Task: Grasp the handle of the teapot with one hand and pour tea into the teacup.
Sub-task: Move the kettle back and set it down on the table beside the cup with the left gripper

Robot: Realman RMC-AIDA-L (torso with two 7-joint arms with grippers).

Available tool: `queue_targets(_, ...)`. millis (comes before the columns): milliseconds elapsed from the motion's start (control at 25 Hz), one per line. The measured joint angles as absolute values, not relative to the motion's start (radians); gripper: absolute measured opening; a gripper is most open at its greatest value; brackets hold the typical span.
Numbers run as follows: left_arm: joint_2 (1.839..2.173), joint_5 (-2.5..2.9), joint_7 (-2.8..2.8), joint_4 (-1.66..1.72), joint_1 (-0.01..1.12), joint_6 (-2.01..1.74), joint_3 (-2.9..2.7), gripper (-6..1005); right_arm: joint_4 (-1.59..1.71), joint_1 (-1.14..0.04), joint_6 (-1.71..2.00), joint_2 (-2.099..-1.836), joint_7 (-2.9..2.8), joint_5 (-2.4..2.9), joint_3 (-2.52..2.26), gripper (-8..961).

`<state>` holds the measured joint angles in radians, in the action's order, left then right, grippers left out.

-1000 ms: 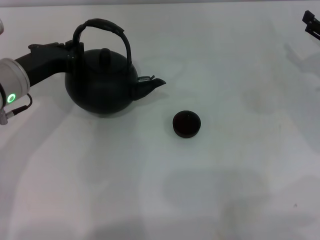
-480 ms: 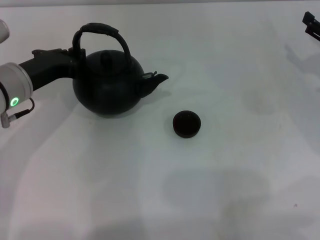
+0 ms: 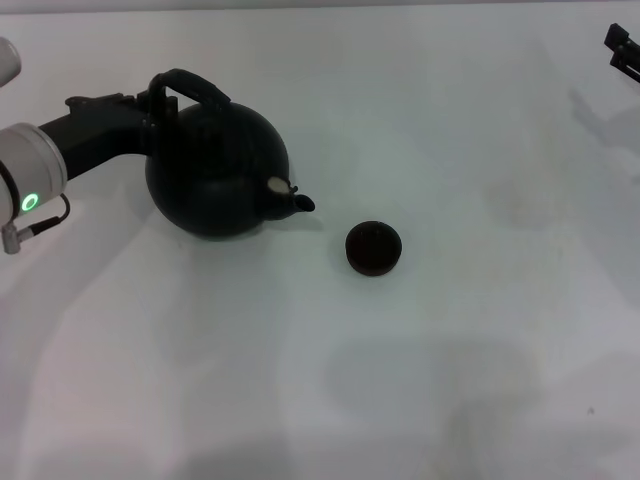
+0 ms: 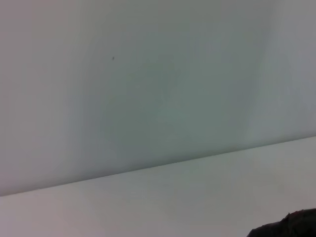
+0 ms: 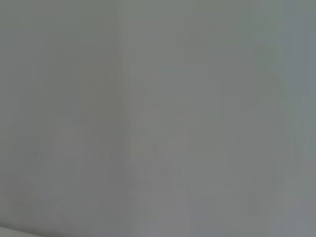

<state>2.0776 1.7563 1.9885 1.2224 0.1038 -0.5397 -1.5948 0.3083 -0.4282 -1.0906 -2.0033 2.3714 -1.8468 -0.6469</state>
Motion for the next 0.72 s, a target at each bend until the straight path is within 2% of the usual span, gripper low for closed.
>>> queue_targets(160,2.077,1.756,1.987,1.222,0.105,-0.541,-1.595,209,0.308,-0.429,-1.089,-2.003,2.371,-1.847,-0.647,870)
queue_targets(600,2.077,1.731,1.96,1.222,0.094,-0.543,-1.592,383,0.309,-0.43,-1.089,-2.002,2.371,-1.848,-0.644,870)
queue_targets(720,2.077,1.701,1.912,1.225,0.08,-0.554,-1.594,519,0.31,-0.428,-1.089,-2.002,2.371,-1.848,-0.641,870)
